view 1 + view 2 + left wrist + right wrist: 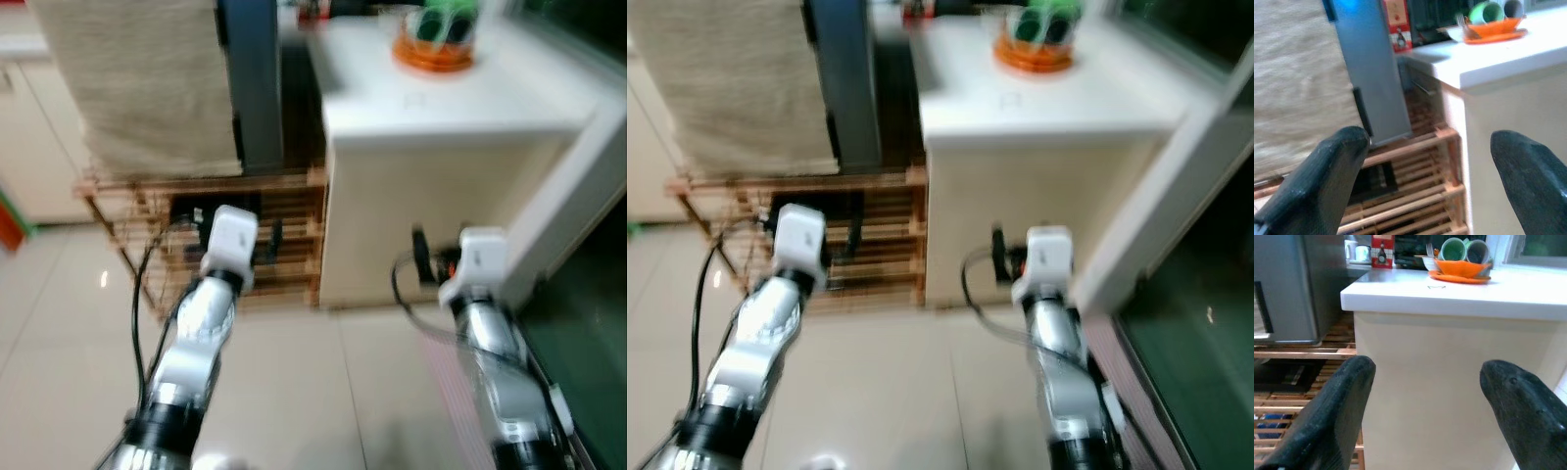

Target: Restocking fridge

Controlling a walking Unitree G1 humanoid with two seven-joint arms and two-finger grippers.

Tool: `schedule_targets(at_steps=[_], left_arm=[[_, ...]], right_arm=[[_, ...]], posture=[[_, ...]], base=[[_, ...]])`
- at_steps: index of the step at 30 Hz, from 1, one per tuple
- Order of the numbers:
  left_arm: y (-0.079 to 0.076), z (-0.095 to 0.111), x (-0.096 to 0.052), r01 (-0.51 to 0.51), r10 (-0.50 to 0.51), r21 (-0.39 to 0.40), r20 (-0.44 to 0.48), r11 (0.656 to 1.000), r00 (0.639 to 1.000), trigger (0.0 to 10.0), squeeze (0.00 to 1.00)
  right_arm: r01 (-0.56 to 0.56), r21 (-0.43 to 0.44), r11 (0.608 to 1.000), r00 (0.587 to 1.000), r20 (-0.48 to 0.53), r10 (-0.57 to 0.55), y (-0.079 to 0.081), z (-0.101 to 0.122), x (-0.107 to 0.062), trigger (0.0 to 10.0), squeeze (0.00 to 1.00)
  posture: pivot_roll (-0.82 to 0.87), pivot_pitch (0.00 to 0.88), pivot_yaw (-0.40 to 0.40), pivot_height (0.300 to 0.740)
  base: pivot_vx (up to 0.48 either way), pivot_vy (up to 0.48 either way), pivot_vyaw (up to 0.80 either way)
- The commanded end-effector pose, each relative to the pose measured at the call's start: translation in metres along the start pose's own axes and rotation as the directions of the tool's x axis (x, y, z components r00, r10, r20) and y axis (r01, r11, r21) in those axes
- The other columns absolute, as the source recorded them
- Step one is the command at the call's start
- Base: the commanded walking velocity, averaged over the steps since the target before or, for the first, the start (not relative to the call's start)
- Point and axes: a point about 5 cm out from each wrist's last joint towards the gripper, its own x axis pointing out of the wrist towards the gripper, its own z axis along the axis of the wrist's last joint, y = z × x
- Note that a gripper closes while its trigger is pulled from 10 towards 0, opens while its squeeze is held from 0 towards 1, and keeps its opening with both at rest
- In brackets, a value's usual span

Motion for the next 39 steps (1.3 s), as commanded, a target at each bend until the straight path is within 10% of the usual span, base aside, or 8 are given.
schedule_targets(at_steps=[1,24,39], left_arm=[[0.006,-0.002,0.0,-0.016,0.016,0.01,-0.016,1.0,1.0,10.0,0.0],[0.003,-0.013,-0.001,-0.023,0.022,-0.006,-0.082,1.0,0.996,10.0,0.0],[0.003,-0.017,-0.002,-0.026,0.023,-0.019,-0.107,0.999,0.994,10.0,0.0]], right_arm=[[-0.014,0.002,1.0,1.0,0.006,0.014,0.004,0.001,0.003,10.0,0.0],[-0.024,0.013,1.0,1.0,-0.015,0.024,0.004,-0.005,0.001,10.0,0.0],[-0.047,0.029,0.998,0.999,-0.025,0.048,0.009,-0.008,-0.002,10.0,0.0]], posture=[[0.08,0.025,-0.002,0.74],[0.07,0.045,-0.001,0.74],[0.07,0.057,0.001,0.74]], base=[[0.469,0.0,0.0],[0.226,0.0,0.0],[0.0,0.463,-0.26]])
